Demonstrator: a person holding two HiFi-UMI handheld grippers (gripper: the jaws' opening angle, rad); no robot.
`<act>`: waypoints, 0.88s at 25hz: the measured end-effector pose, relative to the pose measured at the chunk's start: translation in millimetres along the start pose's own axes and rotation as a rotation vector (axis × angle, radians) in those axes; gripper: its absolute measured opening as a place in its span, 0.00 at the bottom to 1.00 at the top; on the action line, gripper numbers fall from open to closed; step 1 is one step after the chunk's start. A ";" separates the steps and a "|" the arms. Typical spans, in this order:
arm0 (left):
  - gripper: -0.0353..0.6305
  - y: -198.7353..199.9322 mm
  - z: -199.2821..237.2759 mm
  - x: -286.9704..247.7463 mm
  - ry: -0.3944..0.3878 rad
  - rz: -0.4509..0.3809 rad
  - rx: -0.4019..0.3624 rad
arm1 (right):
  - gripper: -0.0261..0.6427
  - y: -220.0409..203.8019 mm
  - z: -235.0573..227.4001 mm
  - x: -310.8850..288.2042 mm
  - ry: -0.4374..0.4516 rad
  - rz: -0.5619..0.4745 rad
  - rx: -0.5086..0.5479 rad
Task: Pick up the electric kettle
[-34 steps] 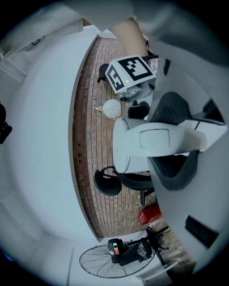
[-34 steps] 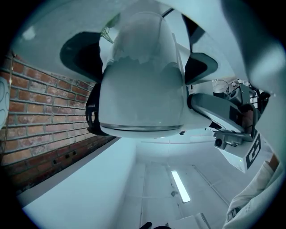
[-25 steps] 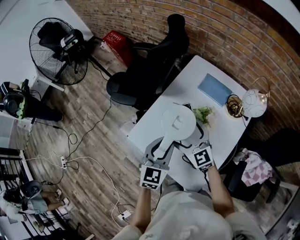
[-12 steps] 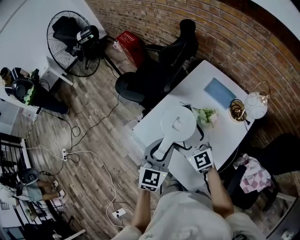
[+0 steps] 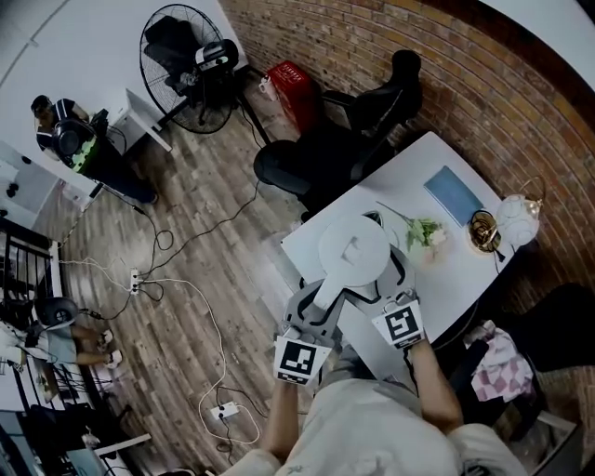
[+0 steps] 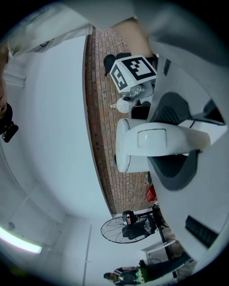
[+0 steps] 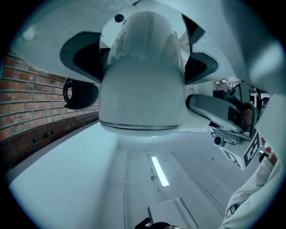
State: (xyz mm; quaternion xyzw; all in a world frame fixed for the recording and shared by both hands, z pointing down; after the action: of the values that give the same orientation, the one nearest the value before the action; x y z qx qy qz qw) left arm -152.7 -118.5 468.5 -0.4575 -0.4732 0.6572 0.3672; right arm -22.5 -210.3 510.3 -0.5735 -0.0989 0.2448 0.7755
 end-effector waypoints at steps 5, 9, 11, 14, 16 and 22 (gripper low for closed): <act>0.25 -3.2 -4.4 30.0 0.062 -0.021 0.005 | 0.89 12.7 20.6 1.2 0.057 -0.034 0.016; 0.25 -5.9 -7.7 53.5 0.114 -0.037 0.015 | 0.89 23.2 35.8 0.9 0.114 -0.073 0.089; 0.25 -7.0 -9.1 64.6 0.139 -0.045 0.021 | 0.89 28.0 44.9 1.3 0.130 -0.072 0.044; 0.25 -9.7 -11.1 80.1 0.173 -0.054 0.031 | 0.89 34.3 56.9 1.4 0.163 -0.084 0.035; 0.25 -10.9 -12.5 89.2 0.193 -0.061 0.037 | 0.89 38.4 63.7 1.4 0.183 -0.093 0.042; 0.25 -16.4 -17.1 113.0 0.245 -0.078 0.052 | 0.89 48.2 82.0 2.6 0.236 -0.118 0.067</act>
State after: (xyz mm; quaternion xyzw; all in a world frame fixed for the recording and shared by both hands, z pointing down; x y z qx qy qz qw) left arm -170.8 -5.5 453.3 -0.5058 -0.4249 0.5939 0.4592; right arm -68.7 -129.3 491.2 -0.5651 -0.0324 0.1329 0.8136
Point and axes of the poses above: the fingertips, and each gripper's own axes: x backward along the fingers, z to its left, y out of its top, the point moved 9 cm from there along x, backward along the fingers, and after that the axes turned 13 degrees about x, right-handed, at the moved point
